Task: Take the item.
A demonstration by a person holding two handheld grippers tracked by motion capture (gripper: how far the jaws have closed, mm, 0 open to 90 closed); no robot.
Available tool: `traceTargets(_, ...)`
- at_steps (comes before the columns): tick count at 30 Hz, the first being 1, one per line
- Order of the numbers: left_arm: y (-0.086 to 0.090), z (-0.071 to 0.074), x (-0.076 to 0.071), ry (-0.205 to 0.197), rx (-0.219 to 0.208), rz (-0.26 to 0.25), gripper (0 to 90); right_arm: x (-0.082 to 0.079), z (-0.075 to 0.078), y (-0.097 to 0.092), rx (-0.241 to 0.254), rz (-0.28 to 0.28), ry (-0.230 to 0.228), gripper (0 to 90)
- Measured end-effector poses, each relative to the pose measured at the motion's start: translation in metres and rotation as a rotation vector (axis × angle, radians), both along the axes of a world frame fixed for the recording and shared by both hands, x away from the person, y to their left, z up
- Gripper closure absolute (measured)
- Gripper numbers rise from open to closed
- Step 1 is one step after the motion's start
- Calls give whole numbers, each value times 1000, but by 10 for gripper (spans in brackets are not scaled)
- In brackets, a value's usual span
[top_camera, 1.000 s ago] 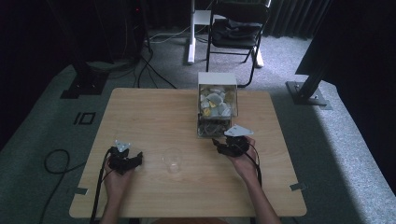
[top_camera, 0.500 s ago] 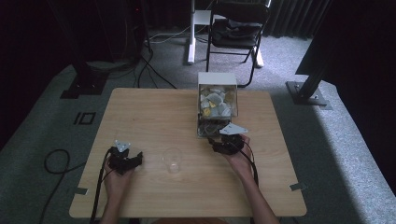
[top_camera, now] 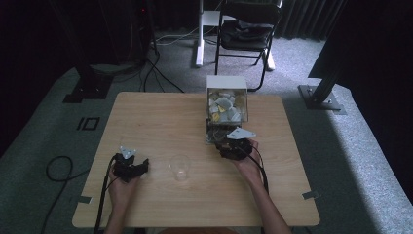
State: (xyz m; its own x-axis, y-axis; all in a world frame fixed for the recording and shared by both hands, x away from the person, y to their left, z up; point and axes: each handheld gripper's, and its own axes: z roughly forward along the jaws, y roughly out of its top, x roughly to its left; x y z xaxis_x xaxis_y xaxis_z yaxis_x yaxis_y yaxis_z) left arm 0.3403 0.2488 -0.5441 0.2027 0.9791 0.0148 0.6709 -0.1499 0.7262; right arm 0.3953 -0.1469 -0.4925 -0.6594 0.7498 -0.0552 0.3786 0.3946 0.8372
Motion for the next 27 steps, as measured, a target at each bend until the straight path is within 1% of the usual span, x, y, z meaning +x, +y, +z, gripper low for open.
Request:
traceTargets(12, 0, 0, 0, 0, 0, 0, 298, -2, 1, -1, -11, 13, -2, 408)
traceTargets(20, 0, 0, 0, 0, 0, 0, 298, -5, 3, -2, -14, 33, 0, 425)
traceTargets(27, 0, 0, 0, 0, 0, 0, 298, -12, 5, -4, -27, 60, 3, 432)
